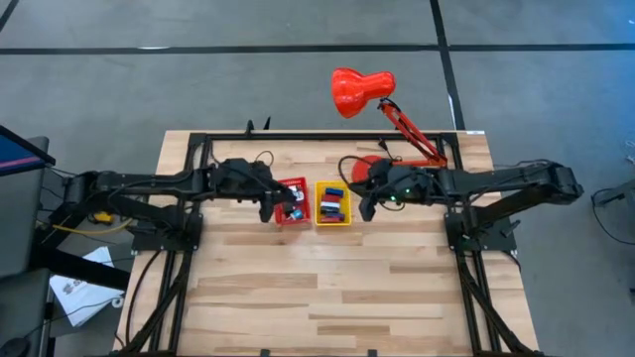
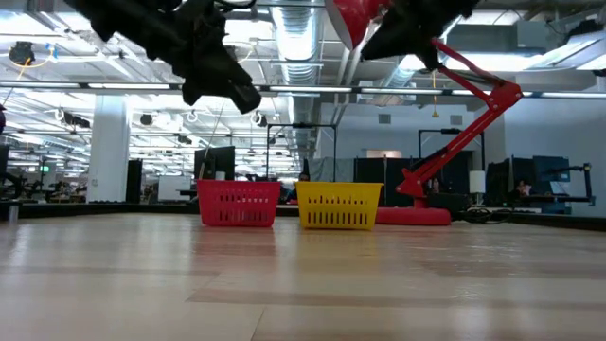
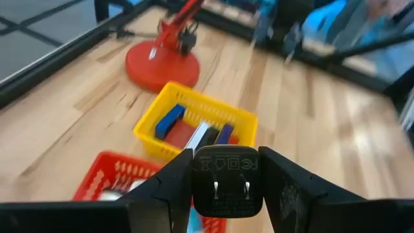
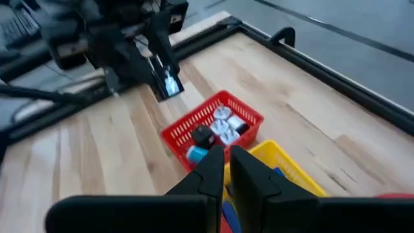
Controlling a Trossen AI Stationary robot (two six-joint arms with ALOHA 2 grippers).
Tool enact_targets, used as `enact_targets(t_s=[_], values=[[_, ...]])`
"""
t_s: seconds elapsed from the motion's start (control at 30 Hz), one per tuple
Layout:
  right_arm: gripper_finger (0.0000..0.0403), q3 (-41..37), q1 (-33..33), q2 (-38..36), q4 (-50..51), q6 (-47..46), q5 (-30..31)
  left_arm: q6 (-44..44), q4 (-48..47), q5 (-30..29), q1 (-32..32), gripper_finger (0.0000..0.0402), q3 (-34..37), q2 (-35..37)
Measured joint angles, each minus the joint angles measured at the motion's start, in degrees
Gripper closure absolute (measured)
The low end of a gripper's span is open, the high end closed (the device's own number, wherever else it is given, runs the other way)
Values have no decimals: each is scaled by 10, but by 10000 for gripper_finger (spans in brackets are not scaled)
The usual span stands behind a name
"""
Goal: Pick & Place Office items
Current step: Put the black charger adapter into the red basket
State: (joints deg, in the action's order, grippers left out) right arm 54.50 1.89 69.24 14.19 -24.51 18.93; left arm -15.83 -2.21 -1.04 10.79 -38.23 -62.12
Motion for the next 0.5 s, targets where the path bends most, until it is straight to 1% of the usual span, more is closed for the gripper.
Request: enact_targets(t_s=[0.13, 0.2, 0.37, 0.5], values=[[381, -37, -24, -2, -63, -17, -25, 28, -81, -7, 0, 257, -43, -34], [381, -44, -31, 5, -84, -30, -29, 35, -93, -20, 0, 257, -52, -60], [381, -53, -44, 26, -102, -45, -42, 36, -54, -20, 0, 257, -62, -121], [381, -52, -43, 43, -106, -55, -50, 44, -30, -5, 0, 256, -62, -159]])
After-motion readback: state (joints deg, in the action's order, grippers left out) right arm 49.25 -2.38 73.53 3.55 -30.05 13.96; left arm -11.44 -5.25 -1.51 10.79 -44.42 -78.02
